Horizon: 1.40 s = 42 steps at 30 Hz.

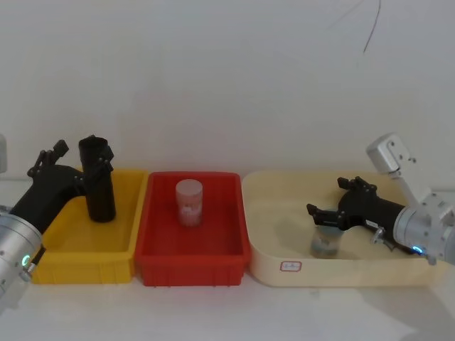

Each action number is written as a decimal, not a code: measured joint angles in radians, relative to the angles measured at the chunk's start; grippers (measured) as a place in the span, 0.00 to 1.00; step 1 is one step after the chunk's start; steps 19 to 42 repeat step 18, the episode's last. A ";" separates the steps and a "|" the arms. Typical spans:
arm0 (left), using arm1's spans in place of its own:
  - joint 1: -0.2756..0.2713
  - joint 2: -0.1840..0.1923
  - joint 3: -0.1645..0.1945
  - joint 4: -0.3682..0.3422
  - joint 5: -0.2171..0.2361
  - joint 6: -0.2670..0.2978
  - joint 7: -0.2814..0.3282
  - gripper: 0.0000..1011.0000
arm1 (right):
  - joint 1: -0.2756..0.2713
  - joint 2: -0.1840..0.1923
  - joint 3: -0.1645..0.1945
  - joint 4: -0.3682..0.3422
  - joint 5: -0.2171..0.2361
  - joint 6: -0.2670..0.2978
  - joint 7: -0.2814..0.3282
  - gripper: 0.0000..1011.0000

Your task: Pick up the garbage bag with the one hand and transfer it to the other hand.

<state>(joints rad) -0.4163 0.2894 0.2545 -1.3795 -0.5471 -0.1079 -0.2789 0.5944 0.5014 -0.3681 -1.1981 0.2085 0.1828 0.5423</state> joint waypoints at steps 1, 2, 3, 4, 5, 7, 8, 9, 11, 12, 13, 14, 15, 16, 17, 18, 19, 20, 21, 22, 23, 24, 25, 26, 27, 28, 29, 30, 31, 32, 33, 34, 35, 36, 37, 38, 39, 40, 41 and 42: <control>0.000 0.000 0.000 0.000 0.000 0.000 0.000 0.99 | -0.008 0.001 0.008 -0.010 0.008 -0.006 -0.002 0.99; 0.000 0.000 0.000 0.000 0.000 0.000 0.000 0.99 | -0.008 0.001 0.008 -0.010 0.008 -0.006 -0.002 0.99; 0.000 0.000 0.000 0.000 0.000 0.000 0.000 0.99 | -0.016 0.001 0.016 -0.020 0.019 -0.014 -0.003 0.99; 0.000 0.000 0.000 0.000 0.000 0.000 0.000 0.99 | -0.019 0.001 0.018 -0.024 0.024 -0.017 -0.003 0.99; 0.000 0.000 0.000 0.000 0.000 0.000 0.000 0.99 | -0.027 0.000 0.027 -0.036 0.035 -0.025 -0.003 0.99; 0.000 0.000 0.000 0.000 0.000 0.000 0.000 0.99 | -0.038 -0.001 0.039 -0.053 0.052 -0.037 -0.003 0.99; 0.000 0.000 0.000 0.000 0.000 0.000 0.000 0.99 | -0.041 -0.002 0.043 -0.058 0.058 -0.041 -0.003 0.99; 0.000 0.000 0.000 0.000 0.000 0.000 0.000 0.99 | -0.046 -0.003 0.048 -0.065 0.064 -0.046 -0.003 0.99; 0.000 0.000 0.000 0.000 0.000 0.000 0.000 0.99 | -0.057 -0.006 0.060 -0.084 0.085 -0.061 -0.001 0.99; 0.000 0.000 0.000 0.000 0.000 0.000 0.000 0.99 | -0.060 -0.007 0.064 -0.090 0.092 -0.066 0.000 0.99; 0.000 0.000 0.000 0.000 0.000 0.000 0.000 0.99 | -0.065 -0.009 0.069 -0.098 0.098 -0.070 0.001 0.99; 0.000 0.000 0.000 0.000 0.000 0.000 0.000 0.99 | -0.072 -0.011 0.076 -0.108 0.110 -0.079 0.003 0.99; 0.000 0.000 0.000 0.000 0.000 0.000 0.000 0.99 | -0.075 -0.014 0.081 -0.117 0.117 -0.084 0.004 0.99; 0.000 0.000 0.000 0.000 0.000 0.000 0.000 0.99 | -0.078 -0.015 0.085 -0.123 0.124 -0.089 0.005 0.99; 0.000 0.000 0.000 0.000 0.000 0.000 0.000 0.99 | -0.084 -0.019 0.092 -0.135 0.140 -0.100 0.008 0.99; 0.000 0.000 0.000 0.000 0.000 0.000 0.000 0.99 | -0.089 -0.021 0.096 -0.143 0.147 -0.104 0.010 0.99; 0.000 0.000 0.000 0.000 0.000 0.000 0.000 0.99 | -0.089 -0.021 0.096 -0.143 0.147 -0.104 0.010 0.99; 0.000 0.000 0.000 0.000 0.000 0.000 0.000 0.99 | -0.089 -0.021 0.096 -0.143 0.147 -0.104 0.010 0.99; 0.000 0.000 0.000 0.000 0.000 0.000 0.000 0.99 | -0.089 -0.021 0.096 -0.143 0.147 -0.104 0.010 0.99; 0.000 0.000 0.000 0.000 0.000 0.000 0.000 0.99 | -0.089 -0.021 0.096 -0.143 0.147 -0.104 0.010 0.99; 0.000 0.000 0.000 0.000 0.000 0.000 0.000 0.99 | -0.089 -0.021 0.096 -0.143 0.147 -0.104 0.010 0.99; 0.000 0.000 0.000 0.000 0.000 0.000 0.000 0.99 | -0.089 -0.021 0.096 -0.143 0.147 -0.104 0.010 0.99; 0.000 0.000 0.000 0.000 0.000 0.000 0.000 0.99 | -0.089 -0.021 0.096 -0.143 0.147 -0.104 0.010 0.99; 0.000 0.000 0.000 0.000 0.000 0.000 0.000 0.99 | -0.089 -0.021 0.096 -0.143 0.147 -0.104 0.010 0.99; 0.000 0.000 0.000 0.000 0.000 0.000 0.000 0.99 | -0.089 -0.021 0.096 -0.143 0.147 -0.104 0.010 0.99; 0.000 0.000 0.000 0.000 0.000 0.000 0.000 0.99 | -0.089 -0.021 0.096 -0.143 0.147 -0.104 0.010 0.99; 0.000 0.000 0.000 0.000 0.000 0.000 0.000 0.99 | -0.089 -0.021 0.096 -0.143 0.147 -0.104 0.010 0.99; 0.000 0.000 0.000 0.000 0.000 0.000 0.000 0.99 | -0.089 -0.021 0.096 -0.143 0.147 -0.104 0.010 0.99; 0.000 0.000 0.000 0.000 0.000 0.000 0.000 0.99 | -0.089 -0.021 0.096 -0.143 0.147 -0.104 0.010 0.99; 0.000 0.000 0.000 0.000 0.000 0.000 0.000 0.99 | -0.089 -0.021 0.096 -0.143 0.147 -0.104 0.010 0.99; 0.000 0.000 0.000 0.000 0.000 0.000 0.000 0.99 | -0.089 -0.021 0.096 -0.143 0.147 -0.104 0.010 0.99; 0.000 0.000 0.000 0.000 0.000 0.000 0.000 0.99 | -0.089 -0.021 0.096 -0.143 0.147 -0.104 0.010 0.99; 0.000 0.000 0.000 0.000 0.000 0.000 0.000 0.99 | -0.089 -0.021 0.096 -0.143 0.147 -0.104 0.010 0.99; 0.000 0.000 0.000 0.000 0.000 0.000 0.000 0.99 | -0.089 -0.021 0.096 -0.143 0.147 -0.104 0.010 0.99; 0.000 0.000 0.000 0.000 0.000 0.000 0.000 0.99 | -0.089 -0.021 0.096 -0.143 0.147 -0.104 0.010 0.99; 0.000 0.000 0.000 0.000 0.000 0.000 0.000 0.99 | -0.089 -0.021 0.096 -0.143 0.147 -0.104 0.010 0.99; 0.000 0.000 0.000 0.000 0.000 0.000 0.000 0.99 | -0.089 -0.021 0.096 -0.143 0.147 -0.104 0.010 0.99; 0.000 0.000 0.000 0.000 0.000 0.000 0.000 0.99 | -0.089 -0.021 0.096 -0.143 0.147 -0.104 0.010 0.99; 0.000 0.000 0.000 0.000 0.000 0.000 0.000 0.99 | -0.089 -0.021 0.096 -0.143 0.147 -0.104 0.010 0.99; 0.000 0.000 0.000 0.000 0.000 0.000 0.000 0.99 | -0.089 -0.021 0.096 -0.143 0.147 -0.104 0.010 0.99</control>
